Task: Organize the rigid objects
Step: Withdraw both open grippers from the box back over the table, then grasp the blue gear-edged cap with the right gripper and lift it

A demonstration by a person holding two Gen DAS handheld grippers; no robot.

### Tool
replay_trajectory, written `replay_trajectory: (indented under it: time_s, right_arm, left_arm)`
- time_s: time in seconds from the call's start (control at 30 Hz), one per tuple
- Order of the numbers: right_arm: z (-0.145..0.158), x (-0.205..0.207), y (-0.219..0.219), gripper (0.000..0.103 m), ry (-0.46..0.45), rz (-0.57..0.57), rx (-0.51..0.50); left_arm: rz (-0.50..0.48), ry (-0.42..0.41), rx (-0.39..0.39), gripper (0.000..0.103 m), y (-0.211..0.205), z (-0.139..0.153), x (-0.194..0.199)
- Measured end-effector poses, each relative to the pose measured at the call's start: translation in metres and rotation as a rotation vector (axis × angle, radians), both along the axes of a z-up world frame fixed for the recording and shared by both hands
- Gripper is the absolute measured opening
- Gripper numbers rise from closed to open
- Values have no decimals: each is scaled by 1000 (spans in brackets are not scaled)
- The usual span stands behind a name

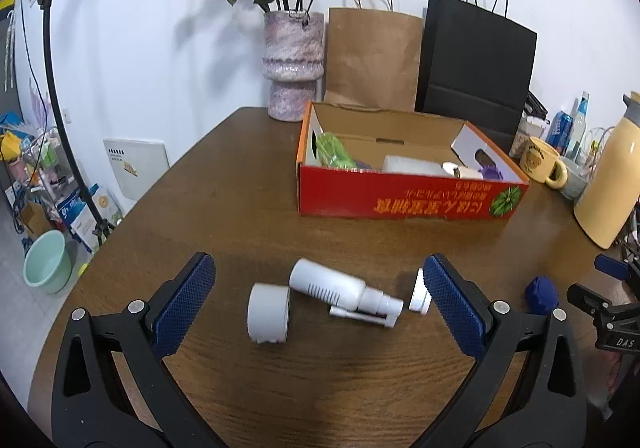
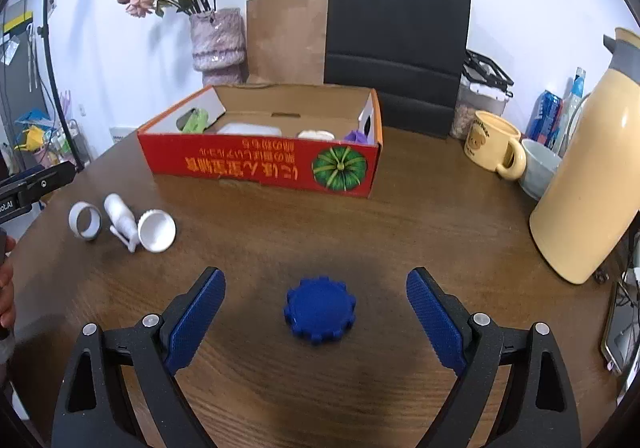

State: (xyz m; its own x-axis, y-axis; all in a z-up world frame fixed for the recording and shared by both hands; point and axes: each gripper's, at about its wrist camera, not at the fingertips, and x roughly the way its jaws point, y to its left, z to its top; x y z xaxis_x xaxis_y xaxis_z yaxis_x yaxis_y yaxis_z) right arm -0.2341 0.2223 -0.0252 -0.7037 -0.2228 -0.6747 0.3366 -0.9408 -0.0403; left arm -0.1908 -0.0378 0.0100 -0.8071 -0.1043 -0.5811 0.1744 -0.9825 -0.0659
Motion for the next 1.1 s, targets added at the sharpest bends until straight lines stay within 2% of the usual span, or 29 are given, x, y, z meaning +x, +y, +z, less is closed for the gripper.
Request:
replay_trajectory:
  time_s: [0.13, 0.33, 0.63, 0.8, 1.0, 1.1]
  right_arm:
    - [-10, 3, 4, 96, -21, -4, 14]
    - [-20, 4, 10, 96, -38, -22, 22]
    - [-33, -2, 14, 96, -54, -68, 27]
    - [-40, -12, 13, 96, -87, -79, 21]
    - [-49, -23, 2, 96, -126, -41, 42]
    - [-51, -27, 0, 95, -145, -15, 20]
  left_arm:
    - [2, -8, 0, 103, -2, -11, 3]
    - [25, -16, 38, 103, -13, -24, 4]
    - [4, -26, 23, 103, -9, -30, 4]
    - [-6, -38, 43, 103, -11, -32, 2]
    - [-9, -42, 56, 103, -12, -33, 3]
    - [-10, -41, 56, 103, -12, -32, 3]
